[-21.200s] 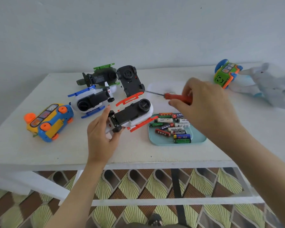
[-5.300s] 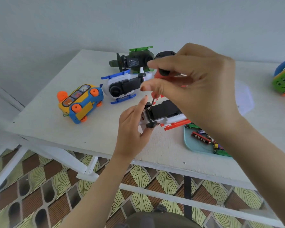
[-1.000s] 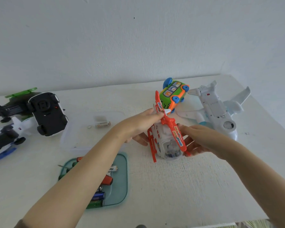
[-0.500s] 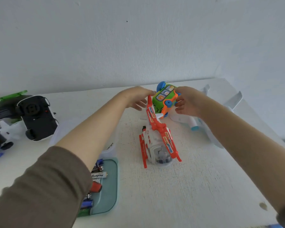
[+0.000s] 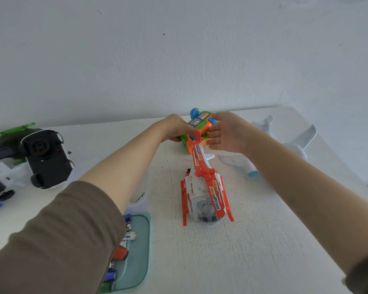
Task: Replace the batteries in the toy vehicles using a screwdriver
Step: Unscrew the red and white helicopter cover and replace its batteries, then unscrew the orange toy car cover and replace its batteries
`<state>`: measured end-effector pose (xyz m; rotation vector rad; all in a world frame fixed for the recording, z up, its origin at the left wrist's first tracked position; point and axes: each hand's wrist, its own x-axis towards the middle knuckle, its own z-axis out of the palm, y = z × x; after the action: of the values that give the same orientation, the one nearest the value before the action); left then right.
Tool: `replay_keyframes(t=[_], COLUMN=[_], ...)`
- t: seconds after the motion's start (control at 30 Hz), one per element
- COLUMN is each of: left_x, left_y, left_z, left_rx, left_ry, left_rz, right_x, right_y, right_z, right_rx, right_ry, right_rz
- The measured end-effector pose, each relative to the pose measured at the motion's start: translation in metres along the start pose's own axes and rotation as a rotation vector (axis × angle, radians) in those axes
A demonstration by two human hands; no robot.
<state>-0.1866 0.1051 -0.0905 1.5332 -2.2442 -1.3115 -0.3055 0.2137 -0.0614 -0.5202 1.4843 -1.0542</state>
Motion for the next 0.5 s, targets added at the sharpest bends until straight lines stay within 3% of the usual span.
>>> replay_keyframes(t=[0.17,0.33,0.5], left_x=[-0.004,-0.033,-0.095], left_y=[-0.006,-0.007,-0.009], left_z=[-0.014,-0.048,-0.097], left_rx=[-0.07,-0.445,-0.713], left_ry=[0.135,0.223,0.147], left_rz=[-0.026,0.02,0.159], right_x=[-0.001,-0.009,-0.03], right_y=[-0.003,-0.018,-0.042], right_z=[0.003,0.02,0.054], right_rx=[-0.029,-0.128,-0.162], right_ry=[-0.012,0.09,0.144], right_rz=[-0.044,-0.315,-0.482])
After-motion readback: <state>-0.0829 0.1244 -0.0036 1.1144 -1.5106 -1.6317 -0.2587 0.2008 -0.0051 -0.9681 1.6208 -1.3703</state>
